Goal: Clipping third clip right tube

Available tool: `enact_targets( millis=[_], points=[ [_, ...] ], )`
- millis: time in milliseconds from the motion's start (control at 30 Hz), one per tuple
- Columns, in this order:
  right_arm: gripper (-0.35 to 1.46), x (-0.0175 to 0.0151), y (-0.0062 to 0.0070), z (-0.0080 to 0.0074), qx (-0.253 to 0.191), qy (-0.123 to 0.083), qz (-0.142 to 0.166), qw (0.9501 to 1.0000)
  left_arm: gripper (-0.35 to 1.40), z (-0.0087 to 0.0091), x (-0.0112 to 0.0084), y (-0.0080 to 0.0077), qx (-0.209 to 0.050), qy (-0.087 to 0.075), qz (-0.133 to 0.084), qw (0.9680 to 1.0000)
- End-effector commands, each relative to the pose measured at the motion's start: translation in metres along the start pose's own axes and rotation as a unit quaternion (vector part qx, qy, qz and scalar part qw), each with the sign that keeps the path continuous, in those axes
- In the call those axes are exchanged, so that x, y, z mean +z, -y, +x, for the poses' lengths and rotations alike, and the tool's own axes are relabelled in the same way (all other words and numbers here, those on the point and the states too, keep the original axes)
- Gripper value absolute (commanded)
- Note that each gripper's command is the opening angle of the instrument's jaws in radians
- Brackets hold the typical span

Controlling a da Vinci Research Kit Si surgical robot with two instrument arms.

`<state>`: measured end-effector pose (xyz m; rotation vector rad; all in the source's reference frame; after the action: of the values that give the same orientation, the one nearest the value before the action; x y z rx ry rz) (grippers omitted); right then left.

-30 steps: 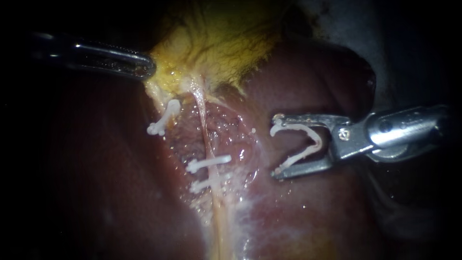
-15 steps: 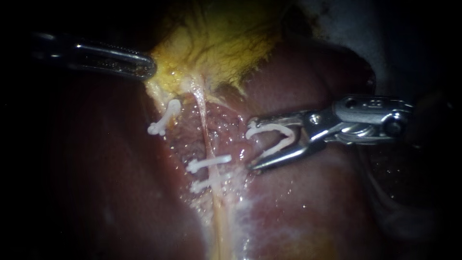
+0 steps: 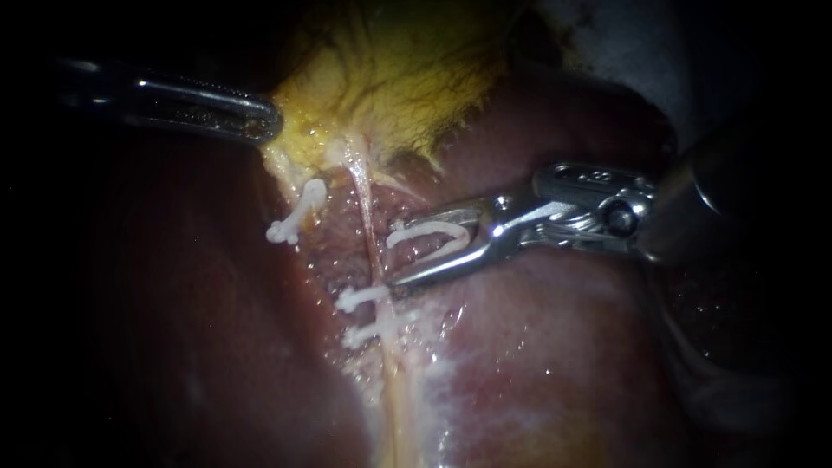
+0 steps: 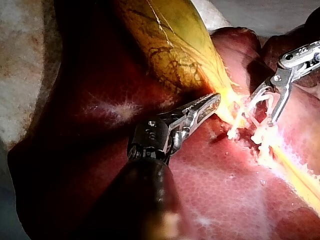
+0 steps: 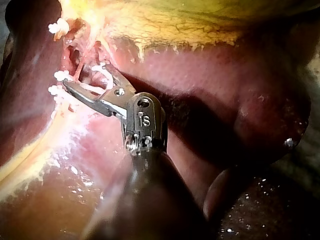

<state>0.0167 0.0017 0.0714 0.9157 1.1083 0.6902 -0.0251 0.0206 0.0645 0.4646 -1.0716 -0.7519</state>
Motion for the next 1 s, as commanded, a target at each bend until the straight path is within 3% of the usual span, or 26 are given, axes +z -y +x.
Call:
enact_targets(
  millis=[33, 267, 467, 700, 1000],
  points=[
    [0.56, 0.0002, -0.0003, -0.0001, 0.001, -0.002, 0.0, 1.0, -0.35, 0.0, 0.0, 0.0, 0.0, 0.0, 0.0, 1.0],
    [0.56, 0.0017, -0.0014, 0.0, 0.027, -0.041, 0.039, 0.998, -0.35, 0.0, 0.0, 0.0, 0.0, 0.0, 0.0, 1.0],
    [0.56, 0.0026, -0.0015, 0.0005, 0.047, -0.059, 0.099, 0.9922, -0.35, 0.0001, 0.0001, 0.0, 0.0, 0.0, 0.0, 1.0],
    [0.54, 0.003, -0.0013, 0.0009, 0.066, -0.091, 0.136, 0.9844, -0.35, 0.0001, 0.0001, 0.0, 0.0, 0.0, -0.001, 1.0],
    [0.52, 0.0023, 0.0009, 0.0033, 0.082, -0.122, 0.11, 0.9829, -0.35, 0.0001, 0.0001, 0.0, 0.0, 0.0, -0.001, 1.0]
  ],
)
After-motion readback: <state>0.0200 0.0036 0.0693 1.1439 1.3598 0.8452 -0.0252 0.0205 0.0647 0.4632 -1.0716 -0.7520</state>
